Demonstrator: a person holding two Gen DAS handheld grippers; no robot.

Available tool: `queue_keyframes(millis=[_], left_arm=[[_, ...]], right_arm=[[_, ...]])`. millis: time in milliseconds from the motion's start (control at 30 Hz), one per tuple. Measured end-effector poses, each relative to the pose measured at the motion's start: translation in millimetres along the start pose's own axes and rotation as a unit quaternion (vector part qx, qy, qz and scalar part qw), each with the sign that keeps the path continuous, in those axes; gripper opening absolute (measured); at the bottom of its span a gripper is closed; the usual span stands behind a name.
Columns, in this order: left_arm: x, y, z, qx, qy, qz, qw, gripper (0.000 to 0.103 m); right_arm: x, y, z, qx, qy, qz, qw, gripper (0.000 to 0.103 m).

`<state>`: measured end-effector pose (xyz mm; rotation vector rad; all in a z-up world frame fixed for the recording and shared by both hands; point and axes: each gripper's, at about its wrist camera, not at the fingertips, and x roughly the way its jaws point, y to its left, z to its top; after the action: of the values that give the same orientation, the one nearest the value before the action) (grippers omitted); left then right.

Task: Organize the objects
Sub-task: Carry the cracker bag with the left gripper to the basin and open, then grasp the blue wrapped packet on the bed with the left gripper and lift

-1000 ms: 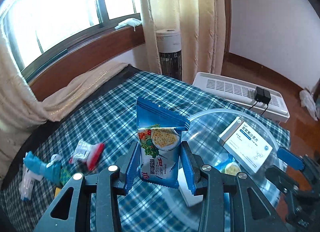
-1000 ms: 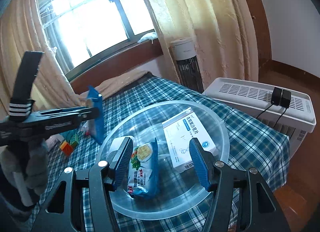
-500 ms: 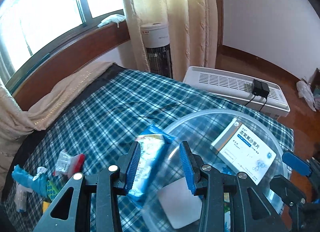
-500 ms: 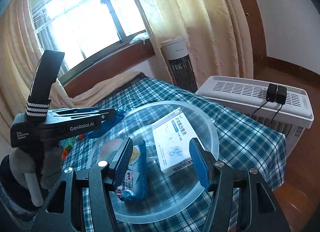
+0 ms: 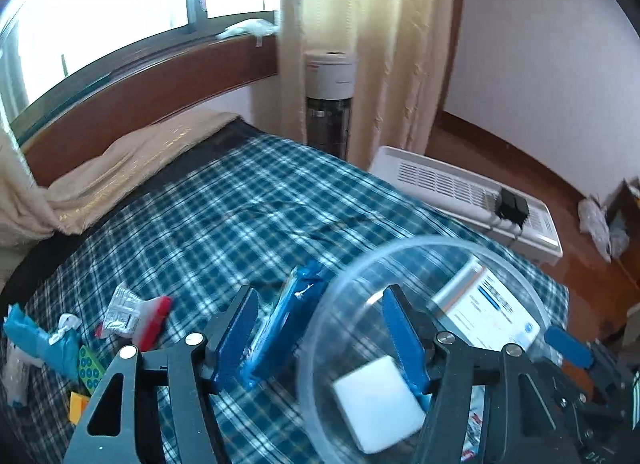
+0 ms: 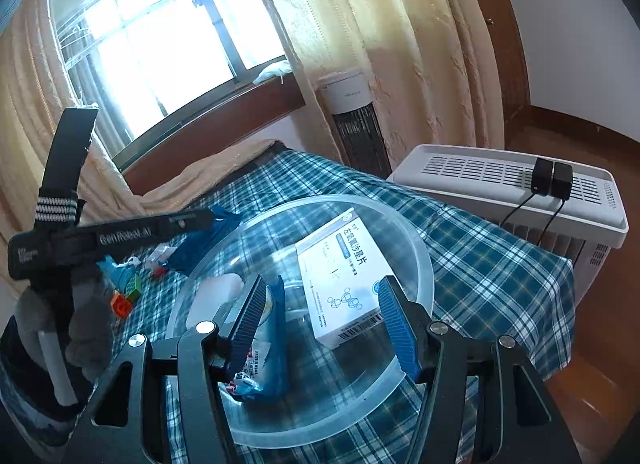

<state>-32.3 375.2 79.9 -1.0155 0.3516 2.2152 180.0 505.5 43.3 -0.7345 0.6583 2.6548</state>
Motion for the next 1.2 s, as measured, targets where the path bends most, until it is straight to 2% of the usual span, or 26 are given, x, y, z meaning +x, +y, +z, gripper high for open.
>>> queue_keyframes(millis=[100,200,300,433,500,700,1000,1200], left_arm=[[11.6,9.9,-0.1,-0.020,0.018,-0.018,0.9995,0.068],[23.7,15.6,-4.2,-0.030,0.036,-0.013,0.9988,0.068],[28.7,26.1,-5.8,-0.035,0.030,0.014,0.9988,0.068],[36.4,39.0,-10.4,-0.018,0.025,0.068,0.9972,0.068],[43.6,47.2,-13.3,-0.015,0.033,0.080,0.9962,0.068],[61.4,59.2,-21.0,-0.011,0.059,0.075,0.9954,0.068],[66.7,55.9,-15.5,0.001,0.057,0.073,0.9957,0.068],[67.9,52.4,-14.0,0.009,0.058,0.060,0.9964,0.054]], right_arm=[[1.4,0.4,-1.0,0.000,0.002,-0.001,1.000,0.060],[1.3,-0.3,-1.1,0.002,0.001,-0.002,1.000,0.060],[1.5,-2.0,-0.9,0.005,0.000,-0.003,1.000,0.060],[5.5,-2.6,-1.1,0.007,0.006,-0.004,1.000,0.060],[6.4,-2.0,-1.6,0.006,0.008,-0.003,1.000,0.060],[6.0,-2.6,-1.4,0.007,0.007,-0.003,1.000,0.060],[5.7,-2.1,-1.0,0.008,0.006,-0.004,1.000,0.060],[5.4,-2.2,-0.7,0.008,0.006,-0.004,1.000,0.060]])
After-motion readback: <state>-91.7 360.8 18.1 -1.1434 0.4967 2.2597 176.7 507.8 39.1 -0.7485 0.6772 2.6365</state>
